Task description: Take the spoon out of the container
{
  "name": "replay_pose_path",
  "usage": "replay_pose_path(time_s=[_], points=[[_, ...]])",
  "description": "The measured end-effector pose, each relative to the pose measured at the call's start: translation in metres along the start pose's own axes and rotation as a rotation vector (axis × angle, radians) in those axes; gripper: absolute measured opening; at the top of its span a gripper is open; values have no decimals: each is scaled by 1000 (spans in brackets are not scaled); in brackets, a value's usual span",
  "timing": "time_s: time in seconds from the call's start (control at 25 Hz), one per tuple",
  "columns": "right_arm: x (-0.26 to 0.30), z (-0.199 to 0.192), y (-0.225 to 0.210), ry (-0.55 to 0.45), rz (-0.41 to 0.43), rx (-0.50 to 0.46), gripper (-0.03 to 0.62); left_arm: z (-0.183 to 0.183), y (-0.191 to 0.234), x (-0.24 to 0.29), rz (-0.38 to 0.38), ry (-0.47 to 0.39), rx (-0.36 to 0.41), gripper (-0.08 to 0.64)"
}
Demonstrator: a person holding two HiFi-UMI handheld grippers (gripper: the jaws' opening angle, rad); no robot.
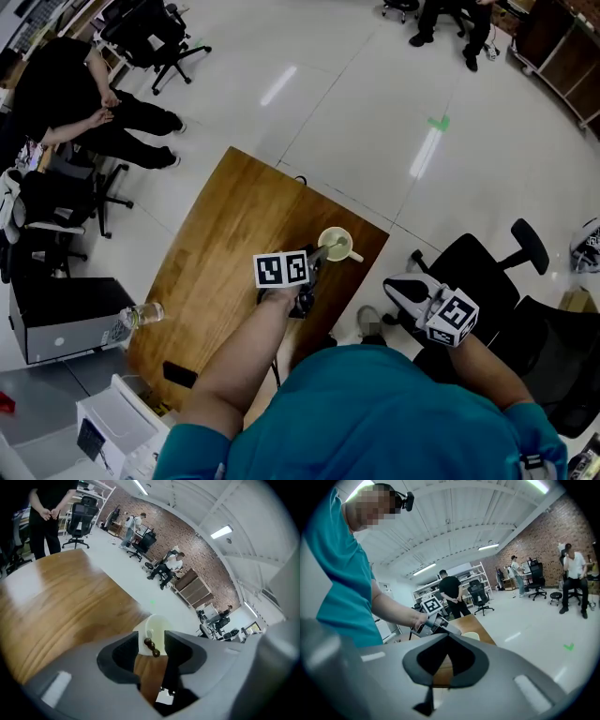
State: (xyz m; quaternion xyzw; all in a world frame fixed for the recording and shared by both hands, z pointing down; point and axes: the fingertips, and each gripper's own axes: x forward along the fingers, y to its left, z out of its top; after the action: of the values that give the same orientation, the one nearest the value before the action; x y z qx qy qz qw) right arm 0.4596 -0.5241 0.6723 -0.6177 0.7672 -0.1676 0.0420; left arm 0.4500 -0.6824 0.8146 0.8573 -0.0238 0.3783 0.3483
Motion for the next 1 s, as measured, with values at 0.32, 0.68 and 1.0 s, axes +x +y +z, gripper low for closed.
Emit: replay_pose_path(time_s=[0.32, 0.68, 1.0], points=[[9, -6, -10, 18, 0, 30, 2, 14, -2, 3, 68, 5, 21, 60], [-31, -10, -8, -23, 10, 38, 2, 9, -46, -23, 69, -64, 27, 49], [-93, 1, -1, -122, 121, 28, 2, -36, -128, -90, 61, -200, 21, 48]])
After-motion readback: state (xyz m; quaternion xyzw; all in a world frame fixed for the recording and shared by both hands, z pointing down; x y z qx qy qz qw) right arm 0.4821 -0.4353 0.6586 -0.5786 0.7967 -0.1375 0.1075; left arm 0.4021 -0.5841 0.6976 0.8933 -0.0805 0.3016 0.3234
